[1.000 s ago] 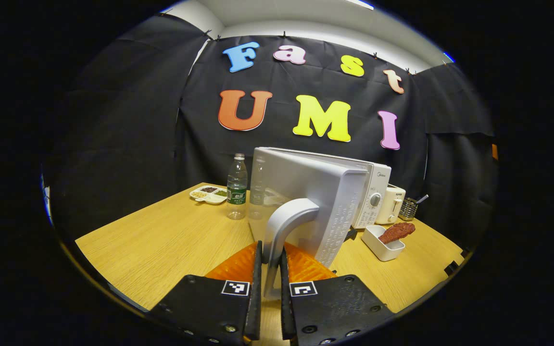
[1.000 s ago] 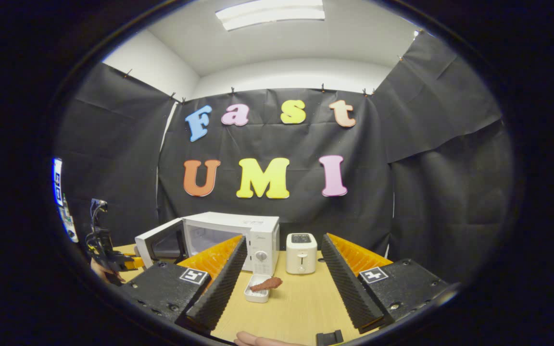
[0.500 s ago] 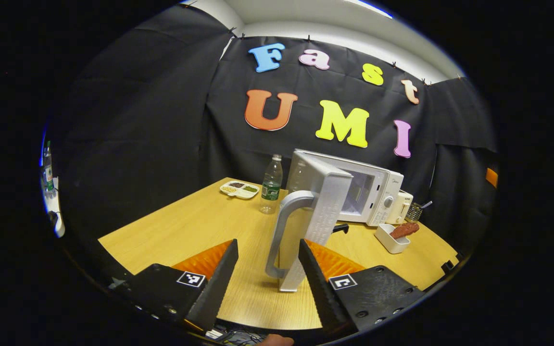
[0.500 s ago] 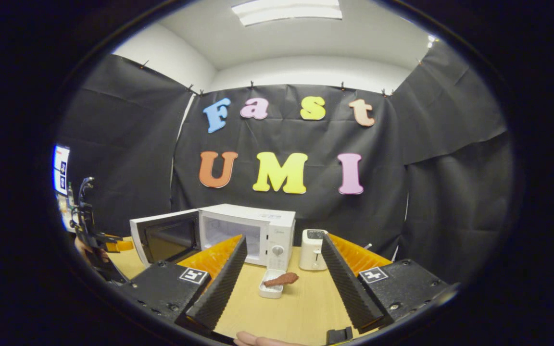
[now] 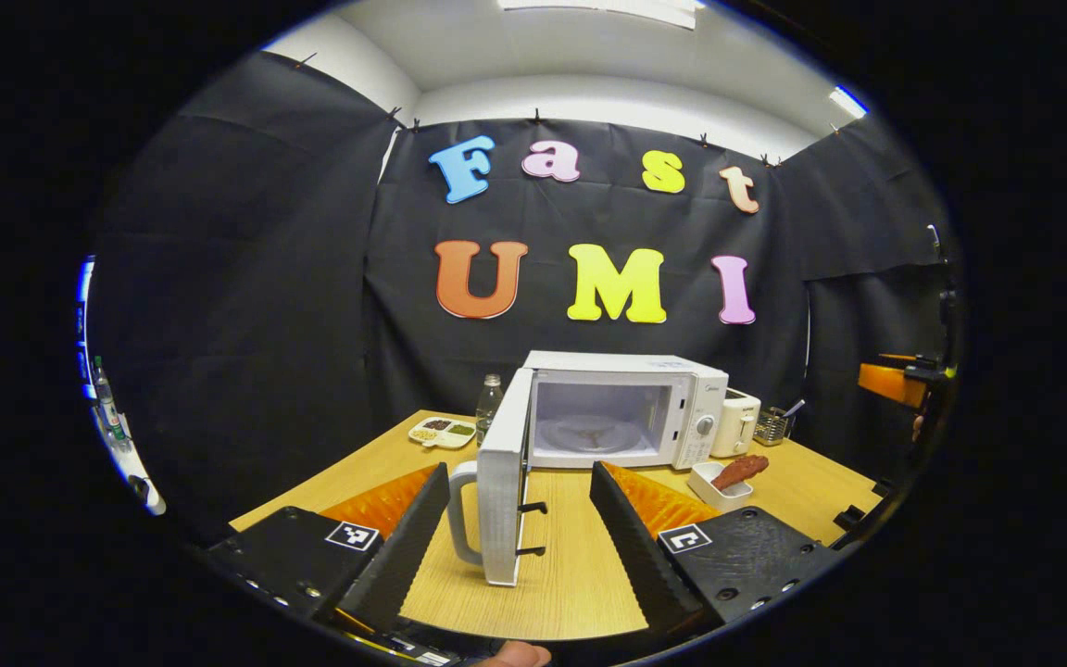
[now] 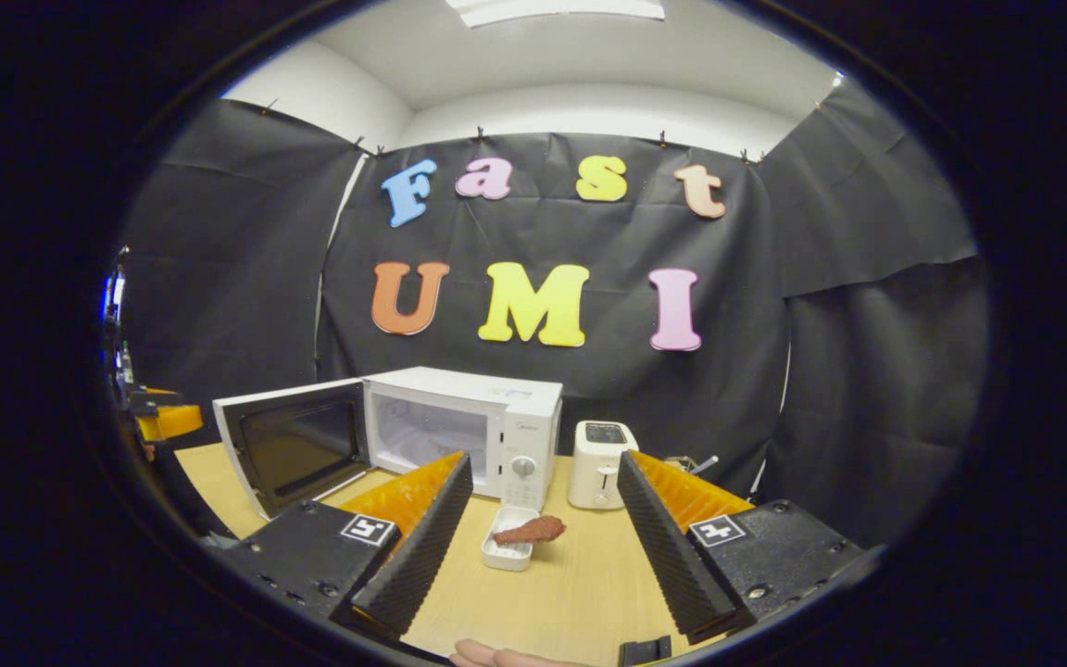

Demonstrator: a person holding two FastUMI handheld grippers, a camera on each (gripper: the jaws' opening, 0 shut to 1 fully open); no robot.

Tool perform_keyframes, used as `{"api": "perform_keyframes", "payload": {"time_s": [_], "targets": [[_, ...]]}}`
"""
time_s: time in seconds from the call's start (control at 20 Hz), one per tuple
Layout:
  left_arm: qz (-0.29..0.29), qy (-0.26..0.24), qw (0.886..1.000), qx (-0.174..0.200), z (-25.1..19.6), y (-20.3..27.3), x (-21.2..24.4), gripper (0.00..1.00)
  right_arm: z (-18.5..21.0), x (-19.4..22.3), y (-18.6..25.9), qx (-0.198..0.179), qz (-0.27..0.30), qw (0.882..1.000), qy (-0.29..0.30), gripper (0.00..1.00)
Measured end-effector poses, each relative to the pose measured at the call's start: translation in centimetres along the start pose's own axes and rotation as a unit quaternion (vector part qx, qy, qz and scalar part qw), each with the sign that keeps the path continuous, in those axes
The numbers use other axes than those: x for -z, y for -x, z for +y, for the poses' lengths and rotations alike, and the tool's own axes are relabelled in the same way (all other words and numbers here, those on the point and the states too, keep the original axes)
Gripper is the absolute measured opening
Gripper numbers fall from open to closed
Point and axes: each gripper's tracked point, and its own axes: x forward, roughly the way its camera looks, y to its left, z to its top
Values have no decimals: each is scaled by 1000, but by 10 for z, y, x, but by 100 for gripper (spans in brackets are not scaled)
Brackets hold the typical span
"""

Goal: Open the microwave oven with the left hand, put the food in, and close the microwave oven.

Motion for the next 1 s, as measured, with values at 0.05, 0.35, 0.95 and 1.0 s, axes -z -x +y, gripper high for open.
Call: {"api": "perform_keyframes", "payload": {"time_s": [0.05,0.35,0.95,1.0], "targets": [[-6,-3,1000,2,-6,-3,-9,94,-2,6,-9,-2,12,1000,-3,100],[-41,-20,999,25,-51,-32,-50,94,-23,54,-78,-21,115,992,-42,94],[-27,19,999,25,-61,-78,-49,93,-23,157,-177,-135,337,909,-204,88],[-28,16,999,21,-60,-79,-50,94,-19,166,-180,-146,357,896,-222,86]]}}
